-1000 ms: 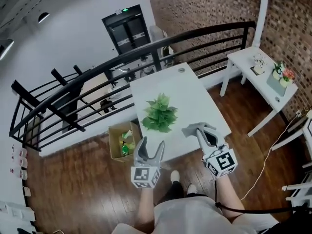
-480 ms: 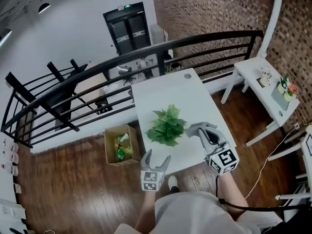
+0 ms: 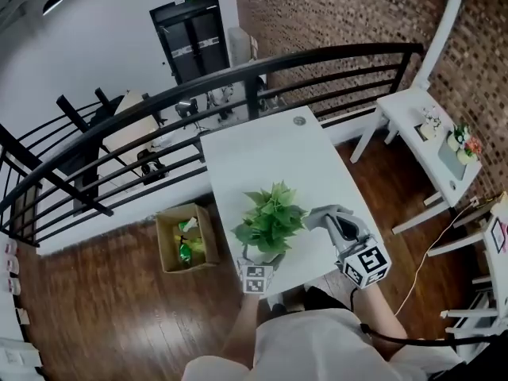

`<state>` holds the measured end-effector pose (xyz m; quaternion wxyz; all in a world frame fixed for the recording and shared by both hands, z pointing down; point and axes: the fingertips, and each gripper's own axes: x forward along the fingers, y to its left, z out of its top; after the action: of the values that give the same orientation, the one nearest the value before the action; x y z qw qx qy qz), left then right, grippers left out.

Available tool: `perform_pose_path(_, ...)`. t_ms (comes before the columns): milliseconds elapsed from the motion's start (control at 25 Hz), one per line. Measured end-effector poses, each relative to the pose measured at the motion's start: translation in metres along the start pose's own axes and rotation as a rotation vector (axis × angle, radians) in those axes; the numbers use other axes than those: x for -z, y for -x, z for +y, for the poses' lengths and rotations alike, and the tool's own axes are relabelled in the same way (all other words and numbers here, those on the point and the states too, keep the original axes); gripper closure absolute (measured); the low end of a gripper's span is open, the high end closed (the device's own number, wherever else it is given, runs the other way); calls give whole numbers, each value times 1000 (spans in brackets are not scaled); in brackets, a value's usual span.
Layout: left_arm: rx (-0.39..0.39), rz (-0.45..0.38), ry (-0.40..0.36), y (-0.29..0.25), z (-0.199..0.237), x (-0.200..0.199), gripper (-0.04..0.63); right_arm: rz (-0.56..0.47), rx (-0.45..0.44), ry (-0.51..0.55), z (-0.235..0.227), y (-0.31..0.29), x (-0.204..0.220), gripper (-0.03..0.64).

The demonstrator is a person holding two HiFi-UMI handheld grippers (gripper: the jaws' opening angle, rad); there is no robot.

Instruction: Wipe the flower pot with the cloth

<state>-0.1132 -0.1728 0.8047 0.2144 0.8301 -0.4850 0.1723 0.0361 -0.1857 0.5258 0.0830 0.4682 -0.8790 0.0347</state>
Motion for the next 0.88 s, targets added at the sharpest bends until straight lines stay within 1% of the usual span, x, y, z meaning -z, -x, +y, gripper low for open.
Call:
perform_pose_path(80,-22,-21,14,-14,7,-6,-35,16,12,-10,-16,-5,3,618)
perform_pose_path(200,-87,-53,16,-26,16,-20,-35,24,11,13,-34,-7,-6,618)
perform_pose_path(280,-88,-62,24,-35,14,-23,-35,32,14,13,-44,-6,-6,618)
perform_pose_path(360,-99,-63,6,-41,13,-26,-35,40,20,-2,-54,-5,0,618)
perform_pose_path(440,-111,-71,-12,-45,11,-37,-30,47,23,-9,-61,-4,6,618)
perform_pose_path(520,-100,-67,-11,-51,9,-44,58,47,28,-14,-67,-4,8,618)
perform_pose_path(600,-85,-56,7,-55,9,-47,61,44,29,-13,-71,-4,6,618)
perform_pose_path(680,-64,-47,49,-56,11,-53,68,40,27,-8,-76,-4,4,618)
perform_pose_path(760,-44,-36,120,-56,14,-59,72,34,27,-6,-83,-3,2,618)
perform_pose_path(840,-29,-24,222,-55,18,-64,75,27,27,-6,-90,-2,1,618)
perform_pose_path(880,-20,-22,286,-54,22,-67,75,23,27,-9,-92,-2,1,618)
